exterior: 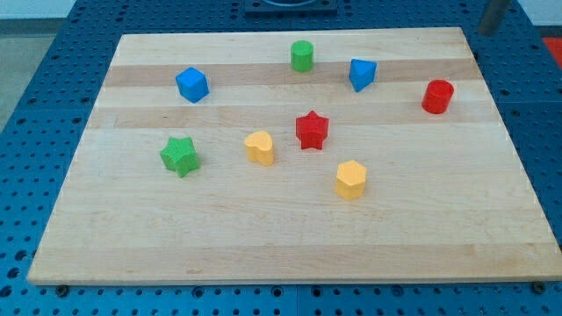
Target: Move your arm towards red circle
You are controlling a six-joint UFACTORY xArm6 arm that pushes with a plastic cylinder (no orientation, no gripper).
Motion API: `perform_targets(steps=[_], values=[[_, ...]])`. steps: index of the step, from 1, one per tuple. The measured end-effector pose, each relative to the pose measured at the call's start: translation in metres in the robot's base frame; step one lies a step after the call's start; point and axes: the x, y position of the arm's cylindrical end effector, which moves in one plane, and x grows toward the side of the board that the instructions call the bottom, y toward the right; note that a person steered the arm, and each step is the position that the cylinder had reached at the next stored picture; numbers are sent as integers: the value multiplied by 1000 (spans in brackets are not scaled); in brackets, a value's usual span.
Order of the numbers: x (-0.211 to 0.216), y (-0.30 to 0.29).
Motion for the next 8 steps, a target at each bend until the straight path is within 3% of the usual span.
perform_targets(steps=[8], values=[[-11, -28]])
